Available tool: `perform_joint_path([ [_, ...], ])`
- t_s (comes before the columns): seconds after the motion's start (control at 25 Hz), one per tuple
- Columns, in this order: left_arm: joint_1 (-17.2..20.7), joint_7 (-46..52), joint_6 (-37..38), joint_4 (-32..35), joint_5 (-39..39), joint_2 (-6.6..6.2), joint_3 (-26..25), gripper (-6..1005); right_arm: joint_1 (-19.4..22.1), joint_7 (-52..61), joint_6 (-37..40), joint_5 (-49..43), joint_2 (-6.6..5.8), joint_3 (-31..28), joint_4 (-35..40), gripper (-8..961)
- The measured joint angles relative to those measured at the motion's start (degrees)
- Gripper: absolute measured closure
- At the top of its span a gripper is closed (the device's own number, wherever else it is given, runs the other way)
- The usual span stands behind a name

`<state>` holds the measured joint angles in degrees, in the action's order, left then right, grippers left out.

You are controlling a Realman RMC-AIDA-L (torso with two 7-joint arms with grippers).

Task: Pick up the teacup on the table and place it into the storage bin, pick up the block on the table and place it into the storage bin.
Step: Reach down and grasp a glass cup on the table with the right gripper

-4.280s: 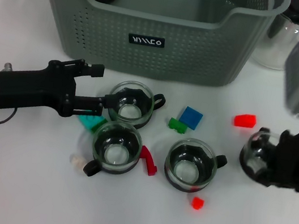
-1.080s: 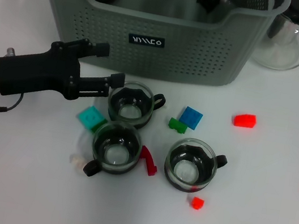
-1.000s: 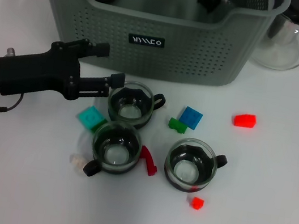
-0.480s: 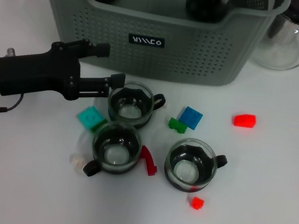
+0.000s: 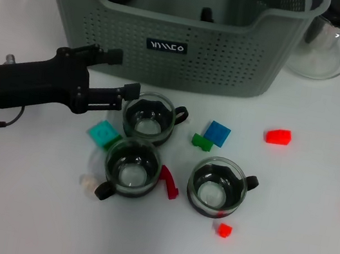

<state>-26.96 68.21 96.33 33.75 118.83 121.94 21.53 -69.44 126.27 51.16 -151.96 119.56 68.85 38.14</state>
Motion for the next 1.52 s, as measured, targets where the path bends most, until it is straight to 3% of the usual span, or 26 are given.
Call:
perform_joint_path([
  [0.2, 0.2, 0.0, 0.1, 0.0, 0.0, -0.06, -0.1, 140, 4.6, -0.5, 6.3, 7.3, 0.03, -2.1, 14.6, 390],
  [0.32, 0.3, 0.0, 0.1, 0.0, 0.0, -0.1, -0.1, 140, 8.2, -2.4, 12.0, 16.7, -0.8, -3.0, 22.7, 374],
  [0.44, 0.4, 0.0, 0.2, 0.2, 0.0, -0.13, -0.1, 140, 12.1, -4.7, 18.7, 26.7, -2.38, -4.0, 27.9, 379],
  [0.64, 0.5, 0.0, 0.3, 0.3, 0.0, -0.25, -0.1, 140, 16.7, -8.9, 31.3, 35.6, -4.35, -7.7, 30.1, 236],
  [0.88, 0.6, 0.0, 0.4, 0.4, 0.0, -0.37, -0.1, 140, 21.8, -16.2, 46.3, 39.8, -4.85, -13.8, 30.6, 85],
  [1.04, 0.6, 0.0, 0.4, 0.5, 0.0, -0.46, -0.1, 140, 24.4, -18.8, 55.0, 39.3, -5.44, -14.4, 30.4, 86],
  [1.12, 0.6, 0.0, 0.3, 0.5, 0.1, -0.57, -0.1, 139, 25.2, -19.6, 58.0, 37.2, -5.24, -14.0, 30.4, 86],
  [1.36, 0.7, -0.1, 0.3, 0.5, 0.0, -0.64, -0.4, 139, 25.8, -21.1, 62.0, 27.7, -2.99, -8.8, 30.7, 87],
  [1.52, 0.8, -0.8, 0.4, 0.4, 0.5, -0.65, -0.1, 139, 24.4, -20.3, 61.8, 20.1, -0.27, -2.8, 30.7, 87],
])
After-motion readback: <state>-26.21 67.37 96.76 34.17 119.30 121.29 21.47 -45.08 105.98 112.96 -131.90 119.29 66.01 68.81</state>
